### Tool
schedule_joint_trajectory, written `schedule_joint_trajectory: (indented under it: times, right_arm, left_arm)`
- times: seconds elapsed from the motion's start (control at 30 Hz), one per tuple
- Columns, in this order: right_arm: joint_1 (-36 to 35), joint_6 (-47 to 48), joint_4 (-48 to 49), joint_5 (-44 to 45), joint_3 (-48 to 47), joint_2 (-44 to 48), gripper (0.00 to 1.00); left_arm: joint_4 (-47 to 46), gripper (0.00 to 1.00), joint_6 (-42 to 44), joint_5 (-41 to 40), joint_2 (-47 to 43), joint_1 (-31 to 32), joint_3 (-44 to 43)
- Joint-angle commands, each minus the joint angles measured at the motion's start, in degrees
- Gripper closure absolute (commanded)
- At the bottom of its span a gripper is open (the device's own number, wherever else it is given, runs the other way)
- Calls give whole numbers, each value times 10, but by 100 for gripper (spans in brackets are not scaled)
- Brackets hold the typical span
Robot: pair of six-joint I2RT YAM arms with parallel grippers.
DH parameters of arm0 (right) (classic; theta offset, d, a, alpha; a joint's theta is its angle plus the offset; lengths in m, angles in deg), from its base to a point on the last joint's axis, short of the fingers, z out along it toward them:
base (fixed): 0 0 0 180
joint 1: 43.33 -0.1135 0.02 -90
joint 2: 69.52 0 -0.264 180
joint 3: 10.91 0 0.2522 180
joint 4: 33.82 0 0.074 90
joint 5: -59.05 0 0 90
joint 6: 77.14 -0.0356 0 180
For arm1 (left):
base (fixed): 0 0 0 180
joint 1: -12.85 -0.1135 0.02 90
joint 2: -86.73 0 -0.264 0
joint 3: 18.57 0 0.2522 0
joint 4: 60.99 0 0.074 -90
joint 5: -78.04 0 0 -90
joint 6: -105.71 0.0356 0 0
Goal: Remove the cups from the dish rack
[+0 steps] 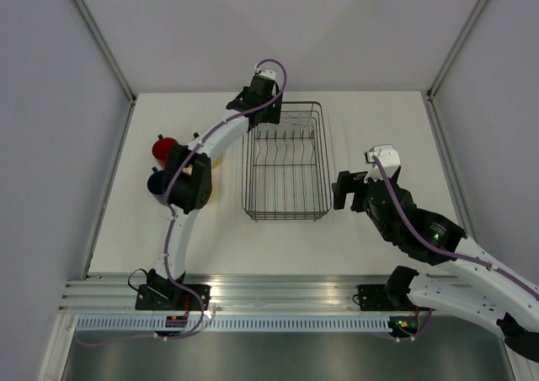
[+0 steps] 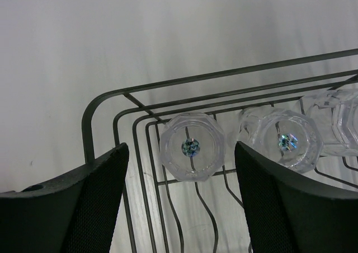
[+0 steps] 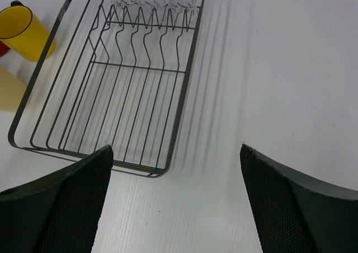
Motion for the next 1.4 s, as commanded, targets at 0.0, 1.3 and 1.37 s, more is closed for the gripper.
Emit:
schedule_joint_trajectory:
  times: [0.0,1.3,1.37]
  right_arm:
    - [1,12,15,-3,0,-6,2]
    - [1,7,57,2,18,-9,2]
    - [2,-7,66,18,21,-12,2]
  left_arm:
    - [-17,20,19,3,21,-8,-33]
    - [22,98,-1,77,-103,-5,-41]
    - [19,98,-18,91,-146,-3,-19]
